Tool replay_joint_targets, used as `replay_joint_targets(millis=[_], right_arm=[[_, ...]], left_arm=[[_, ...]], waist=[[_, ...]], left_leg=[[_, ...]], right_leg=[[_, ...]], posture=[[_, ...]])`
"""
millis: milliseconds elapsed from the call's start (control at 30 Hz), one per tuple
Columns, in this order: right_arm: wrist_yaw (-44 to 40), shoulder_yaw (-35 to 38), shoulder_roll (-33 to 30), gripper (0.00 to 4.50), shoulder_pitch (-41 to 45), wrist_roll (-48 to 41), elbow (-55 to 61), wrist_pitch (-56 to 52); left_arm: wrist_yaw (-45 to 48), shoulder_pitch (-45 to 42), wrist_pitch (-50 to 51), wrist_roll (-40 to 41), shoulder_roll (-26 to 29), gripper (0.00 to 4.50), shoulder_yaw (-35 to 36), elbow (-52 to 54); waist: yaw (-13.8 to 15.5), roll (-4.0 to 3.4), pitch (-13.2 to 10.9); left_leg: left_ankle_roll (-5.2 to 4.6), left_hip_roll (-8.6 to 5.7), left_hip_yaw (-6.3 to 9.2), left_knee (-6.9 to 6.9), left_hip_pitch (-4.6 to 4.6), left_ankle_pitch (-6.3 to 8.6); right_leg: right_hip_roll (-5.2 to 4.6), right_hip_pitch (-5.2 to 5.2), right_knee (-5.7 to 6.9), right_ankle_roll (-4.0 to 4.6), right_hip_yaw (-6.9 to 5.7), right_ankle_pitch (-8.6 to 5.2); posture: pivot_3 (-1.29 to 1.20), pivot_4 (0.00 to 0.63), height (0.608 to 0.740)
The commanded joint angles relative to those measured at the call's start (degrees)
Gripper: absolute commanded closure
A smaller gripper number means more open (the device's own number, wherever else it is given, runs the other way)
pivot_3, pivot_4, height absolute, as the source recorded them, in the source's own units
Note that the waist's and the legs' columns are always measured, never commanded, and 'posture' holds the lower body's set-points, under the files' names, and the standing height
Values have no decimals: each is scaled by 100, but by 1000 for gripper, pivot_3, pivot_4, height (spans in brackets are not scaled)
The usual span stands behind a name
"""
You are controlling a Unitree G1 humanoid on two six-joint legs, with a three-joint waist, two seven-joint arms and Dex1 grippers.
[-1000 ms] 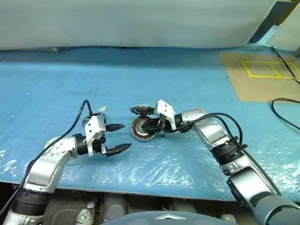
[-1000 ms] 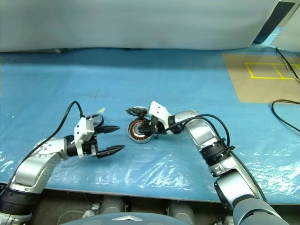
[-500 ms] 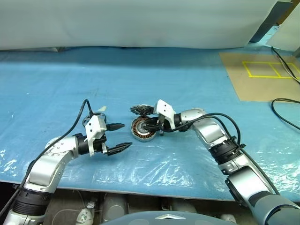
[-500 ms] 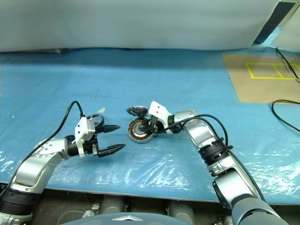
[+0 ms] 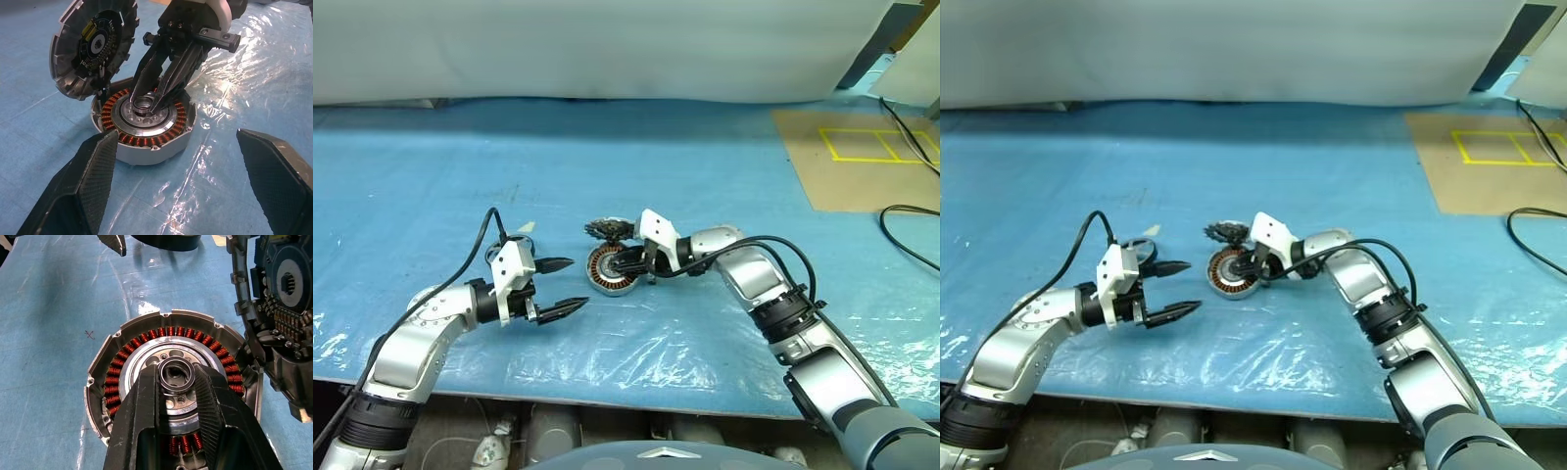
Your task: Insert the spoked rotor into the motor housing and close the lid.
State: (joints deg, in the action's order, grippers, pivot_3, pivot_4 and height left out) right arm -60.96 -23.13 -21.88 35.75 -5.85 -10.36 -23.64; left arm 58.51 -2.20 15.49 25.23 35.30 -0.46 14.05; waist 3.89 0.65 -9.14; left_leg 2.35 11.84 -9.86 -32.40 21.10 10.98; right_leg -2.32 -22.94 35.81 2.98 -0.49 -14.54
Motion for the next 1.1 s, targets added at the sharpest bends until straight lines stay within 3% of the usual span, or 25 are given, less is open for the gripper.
replay_joint_targets(millis=[33, 500, 733, 1100], right_arm=[[37, 8, 54, 3868, 68, 60, 53, 68], [-24, -88, 68, 3868, 64, 244, -48, 131], [-133, -34, 5, 1563, 66, 224, 8, 23], [-345, 452, 11, 1563, 158, -419, 392, -466]], left_arm=[[22, -5, -55, -19, 49, 453, 13, 47], [19, 26, -118, -96, 34, 453, 40, -28], [27, 40, -139, -107, 17, 453, 46, -63], [50, -16, -207, -133, 3, 453, 24, -198]], waist=[[0, 0, 0], [0, 0, 0], [0, 0, 0], [3, 0, 0]], left_leg=[[0, 0, 0, 0, 0, 0], [0, 0, 0, -3, -1, 0], [0, 0, 0, -6, -6, 0], [-1, 1, 1, -18, -3, 0]], right_leg=[[0, 0, 0, -1, 0, 0], [0, 1, 4, 2, 0, -1], [-1, 6, 4, 12, 1, -7], [1, 9, 4, 16, 0, -10]], posture=[[0, 150, 740], [0, 150, 740], [0, 150, 740], [0, 150, 740]])
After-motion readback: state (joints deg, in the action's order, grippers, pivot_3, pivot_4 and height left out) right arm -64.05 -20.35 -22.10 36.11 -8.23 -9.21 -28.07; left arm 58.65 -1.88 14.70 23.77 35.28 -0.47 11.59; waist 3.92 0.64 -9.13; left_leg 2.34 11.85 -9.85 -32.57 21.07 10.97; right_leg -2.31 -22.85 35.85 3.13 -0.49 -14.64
